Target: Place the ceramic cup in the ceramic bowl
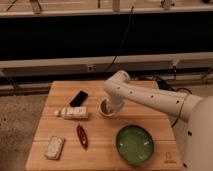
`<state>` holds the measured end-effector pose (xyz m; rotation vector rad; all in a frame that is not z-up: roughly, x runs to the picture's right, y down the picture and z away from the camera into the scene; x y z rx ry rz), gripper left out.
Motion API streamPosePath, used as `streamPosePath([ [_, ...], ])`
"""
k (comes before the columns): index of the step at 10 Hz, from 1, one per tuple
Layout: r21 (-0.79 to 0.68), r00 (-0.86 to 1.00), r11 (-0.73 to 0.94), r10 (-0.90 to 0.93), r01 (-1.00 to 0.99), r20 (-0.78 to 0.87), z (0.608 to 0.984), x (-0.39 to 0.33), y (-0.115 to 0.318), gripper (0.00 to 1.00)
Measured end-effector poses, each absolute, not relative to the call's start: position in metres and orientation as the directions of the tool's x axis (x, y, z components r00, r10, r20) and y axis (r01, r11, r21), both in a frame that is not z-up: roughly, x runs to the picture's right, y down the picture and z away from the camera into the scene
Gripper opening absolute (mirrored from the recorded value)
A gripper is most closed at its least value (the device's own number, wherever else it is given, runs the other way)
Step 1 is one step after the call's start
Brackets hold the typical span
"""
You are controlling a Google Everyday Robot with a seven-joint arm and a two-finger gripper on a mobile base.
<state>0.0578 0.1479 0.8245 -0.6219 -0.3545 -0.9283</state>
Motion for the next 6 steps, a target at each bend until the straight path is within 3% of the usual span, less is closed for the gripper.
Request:
streamPosePath([
  [6,-0.341,0.577,0.466,-0.624,0.816,0.528,0.809,0.058,0.144,0.00],
])
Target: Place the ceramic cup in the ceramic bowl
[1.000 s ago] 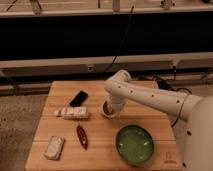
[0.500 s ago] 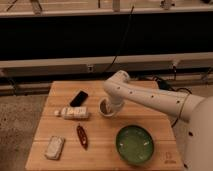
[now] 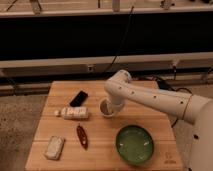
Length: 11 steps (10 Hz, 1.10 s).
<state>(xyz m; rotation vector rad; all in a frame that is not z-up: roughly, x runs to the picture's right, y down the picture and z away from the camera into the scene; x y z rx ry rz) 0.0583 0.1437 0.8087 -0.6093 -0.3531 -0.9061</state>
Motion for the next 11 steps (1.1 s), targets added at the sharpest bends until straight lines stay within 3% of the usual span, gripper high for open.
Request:
streamPosePath([
  [11,-0.364,0.628,0.514,-0.586,0.777,0.512,0.742,0.072,0.136,0.00],
])
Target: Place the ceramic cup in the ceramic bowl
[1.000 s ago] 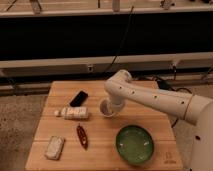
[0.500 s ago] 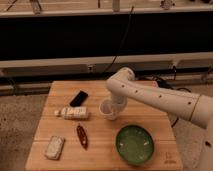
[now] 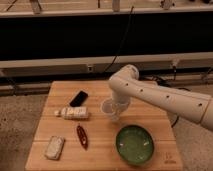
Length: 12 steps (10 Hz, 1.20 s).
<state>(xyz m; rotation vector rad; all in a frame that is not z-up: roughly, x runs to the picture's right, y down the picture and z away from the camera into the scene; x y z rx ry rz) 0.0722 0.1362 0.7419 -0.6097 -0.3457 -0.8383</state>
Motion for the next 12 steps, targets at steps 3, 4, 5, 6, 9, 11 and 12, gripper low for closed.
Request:
streamPosePath([
  [3,-0.377,0.644,0.524,-0.572,0.764,0.508,0.724,0.086,0.151,0.00],
  [4,-0.380,0.648,0.528,-0.568,0.760,0.507,0.721,0.090,0.156,0.00],
  [5,-0.380,0.650,0.531,-0.564,0.757,0.509,0.715,0.090,0.162,0.00],
  [6,-0.382,0.656,0.537,-0.558,0.753,0.508,0.711,0.092,0.166,0.00],
  [9,-0.404,0.675,0.543,-0.540,0.736,0.503,0.696,0.112,0.187,0.00],
  [11,-0.403,0.684,0.555,-0.532,0.727,0.500,0.698,0.119,0.188,0.00],
  [12,-0.403,0.689,0.563,-0.528,0.722,0.497,0.701,0.126,0.189,0.00],
])
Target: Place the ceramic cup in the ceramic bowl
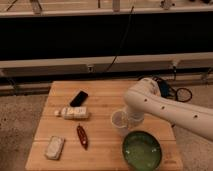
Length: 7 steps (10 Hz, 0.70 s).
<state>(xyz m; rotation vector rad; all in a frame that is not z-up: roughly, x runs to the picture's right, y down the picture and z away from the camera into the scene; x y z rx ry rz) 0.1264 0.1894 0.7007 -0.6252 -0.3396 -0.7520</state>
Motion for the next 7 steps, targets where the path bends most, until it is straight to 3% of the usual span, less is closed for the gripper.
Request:
streamPosePath([
  [7,-0.395,0.711,0.596,-0.517,0.699,0.477,0.696,0.155,0.203,0.00],
])
